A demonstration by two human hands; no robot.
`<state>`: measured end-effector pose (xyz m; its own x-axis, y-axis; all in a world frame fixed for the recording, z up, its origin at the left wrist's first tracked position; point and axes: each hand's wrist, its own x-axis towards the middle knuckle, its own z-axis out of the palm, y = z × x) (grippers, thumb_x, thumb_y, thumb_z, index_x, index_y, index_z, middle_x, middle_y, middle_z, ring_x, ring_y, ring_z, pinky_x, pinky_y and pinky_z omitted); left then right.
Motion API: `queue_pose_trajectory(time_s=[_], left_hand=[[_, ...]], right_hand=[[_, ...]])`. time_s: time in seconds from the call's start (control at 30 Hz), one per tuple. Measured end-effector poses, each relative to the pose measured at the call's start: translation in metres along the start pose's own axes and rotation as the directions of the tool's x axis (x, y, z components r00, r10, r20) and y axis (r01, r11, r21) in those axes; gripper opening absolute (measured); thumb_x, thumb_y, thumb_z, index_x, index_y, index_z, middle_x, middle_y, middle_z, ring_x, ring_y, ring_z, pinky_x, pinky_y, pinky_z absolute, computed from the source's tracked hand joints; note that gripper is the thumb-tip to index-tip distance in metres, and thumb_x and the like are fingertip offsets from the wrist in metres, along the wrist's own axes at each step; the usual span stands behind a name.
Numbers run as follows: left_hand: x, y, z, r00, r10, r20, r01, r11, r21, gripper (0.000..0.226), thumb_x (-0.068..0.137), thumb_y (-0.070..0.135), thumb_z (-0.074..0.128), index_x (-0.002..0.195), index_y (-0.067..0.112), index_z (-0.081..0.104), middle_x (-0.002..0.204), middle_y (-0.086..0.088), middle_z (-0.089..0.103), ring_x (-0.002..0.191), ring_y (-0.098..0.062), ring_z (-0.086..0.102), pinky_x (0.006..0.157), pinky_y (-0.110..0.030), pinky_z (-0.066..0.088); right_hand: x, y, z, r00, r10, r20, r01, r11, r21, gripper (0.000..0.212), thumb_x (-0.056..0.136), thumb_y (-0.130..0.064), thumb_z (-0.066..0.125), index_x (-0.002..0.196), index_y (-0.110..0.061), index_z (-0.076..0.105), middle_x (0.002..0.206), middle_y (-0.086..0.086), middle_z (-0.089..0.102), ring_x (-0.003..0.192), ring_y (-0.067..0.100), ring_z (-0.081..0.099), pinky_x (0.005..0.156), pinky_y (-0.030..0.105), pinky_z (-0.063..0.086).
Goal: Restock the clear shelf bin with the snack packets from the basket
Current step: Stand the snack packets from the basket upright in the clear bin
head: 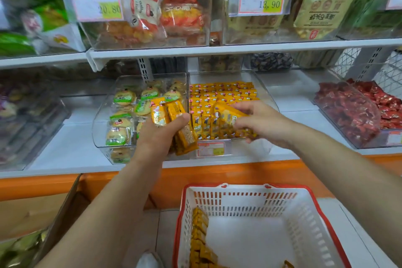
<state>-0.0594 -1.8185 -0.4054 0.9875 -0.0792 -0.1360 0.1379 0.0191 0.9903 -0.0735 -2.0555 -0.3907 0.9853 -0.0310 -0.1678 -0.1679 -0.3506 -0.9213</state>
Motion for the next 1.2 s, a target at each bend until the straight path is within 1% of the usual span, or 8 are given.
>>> queue_pose_trajectory(time_s=[0.17, 0.33, 0.53, 0.7, 0.83, 0.93, 1.03, 1.2], left_hand=[[0.006, -0.003, -0.021, 0.999, 0.008, -0.053, -0.008, 1.0, 0.007, 0.033, 0.081, 0.04, 0.083, 0.108, 0.026, 0.07, 0.1, 0.001, 0.079, 0.094, -0.022, 0.077, 0.087, -0.051, 0.061], [0.01, -0.007, -0.031, 0.999, 0.022, -0.05, -0.021, 1.0, 0.017, 0.027, 0.083, 0.038, 0.081, 0.104, 0.026, 0.071, 0.098, 0.001, 0.08, 0.092, -0.021, 0.077, 0.078, -0.045, 0.064], [0.014, -0.009, -0.032, 0.998, 0.011, -0.058, -0.01, 1.0, 0.015, 0.028, 0.082, 0.037, 0.082, 0.105, 0.025, 0.071, 0.099, 0.001, 0.079, 0.093, -0.02, 0.077, 0.084, -0.047, 0.063], [0.015, -0.009, -0.026, 0.998, -0.013, -0.066, 0.014, 1.0, 0.023, 0.043, 0.08, 0.041, 0.083, 0.116, 0.025, 0.066, 0.107, -0.001, 0.077, 0.1, -0.024, 0.075, 0.087, -0.049, 0.062], [0.014, -0.009, -0.018, 0.996, -0.061, -0.064, 0.06, 0.998, -0.021, 0.048, 0.079, 0.039, 0.085, 0.119, 0.023, 0.064, 0.109, -0.004, 0.076, 0.102, -0.028, 0.073, 0.089, -0.054, 0.06], [0.013, -0.01, -0.003, 0.996, -0.087, -0.021, 0.087, 0.996, -0.037, 0.038, 0.08, 0.037, 0.085, 0.111, 0.023, 0.069, 0.099, -0.004, 0.079, 0.094, -0.026, 0.076, 0.085, -0.056, 0.061], [0.007, -0.011, 0.022, 0.992, -0.11, 0.063, 0.114, 0.991, -0.072, 0.038, 0.082, 0.034, 0.083, 0.115, 0.019, 0.071, 0.103, -0.009, 0.079, 0.096, -0.031, 0.076, 0.077, -0.049, 0.063], [-0.011, -0.012, 0.062, 0.981, -0.156, 0.119, 0.167, 0.981, -0.096, 0.061, 0.081, 0.037, 0.083, 0.126, 0.003, 0.063, 0.11, -0.021, 0.075, 0.097, -0.039, 0.075, 0.075, -0.045, 0.062]], right_hand=[[0.059, -0.017, 0.021, 0.96, -0.252, -0.126, 0.149, 0.834, -0.531, 0.044, 0.074, -0.021, 0.085, 0.109, -0.024, 0.058, 0.102, -0.005, 0.059, 0.077, 0.018, 0.063, 0.062, 0.029, 0.046], [0.102, -0.009, 0.055, 0.966, -0.258, 0.03, 0.2, 0.667, -0.717, 0.055, 0.074, -0.024, 0.088, 0.123, -0.02, 0.063, 0.129, 0.006, 0.062, 0.116, 0.025, 0.058, 0.085, 0.026, 0.043], [0.12, 0.015, 0.077, 0.962, -0.269, 0.054, 0.205, 0.574, -0.793, 0.047, 0.075, -0.018, 0.085, 0.117, -0.019, 0.066, 0.111, 0.004, 0.047, 0.106, 0.027, 0.055, 0.083, 0.03, 0.041], [0.12, 0.027, 0.076, 0.963, -0.26, 0.069, 0.215, 0.587, -0.78, 0.046, 0.075, -0.02, 0.084, 0.115, -0.019, 0.062, 0.108, 0.001, 0.044, 0.107, 0.026, 0.053, 0.08, 0.028, 0.04], [0.089, 0.013, 0.061, 0.948, -0.313, -0.049, 0.187, 0.677, -0.712, 0.045, 0.078, -0.033, 0.083, 0.117, -0.027, 0.061, 0.114, -0.005, 0.05, 0.099, 0.017, 0.056, 0.082, 0.031, 0.049], [0.039, 0.005, 0.049, 0.918, -0.378, -0.124, 0.302, 0.865, -0.401, 0.018, 0.088, -0.036, 0.07, 0.105, -0.031, 0.067, 0.099, -0.008, 0.065, 0.086, 0.014, 0.066, 0.075, 0.034, 0.055], [-0.017, 0.009, 0.048, 0.956, -0.294, 0.006, 0.294, 0.954, -0.062, 0.033, 0.085, -0.048, 0.069, 0.117, -0.043, 0.065, 0.098, -0.015, 0.065, 0.084, 0.015, 0.07, 0.072, 0.041, 0.062], [-0.048, 0.022, 0.047, 0.931, -0.335, -0.146, 0.311, 0.936, -0.162, 0.055, 0.06, -0.055, 0.081, 0.107, -0.058, 0.054, 0.097, -0.029, 0.058, 0.072, 0.003, 0.067, 0.057, 0.014, 0.05]])
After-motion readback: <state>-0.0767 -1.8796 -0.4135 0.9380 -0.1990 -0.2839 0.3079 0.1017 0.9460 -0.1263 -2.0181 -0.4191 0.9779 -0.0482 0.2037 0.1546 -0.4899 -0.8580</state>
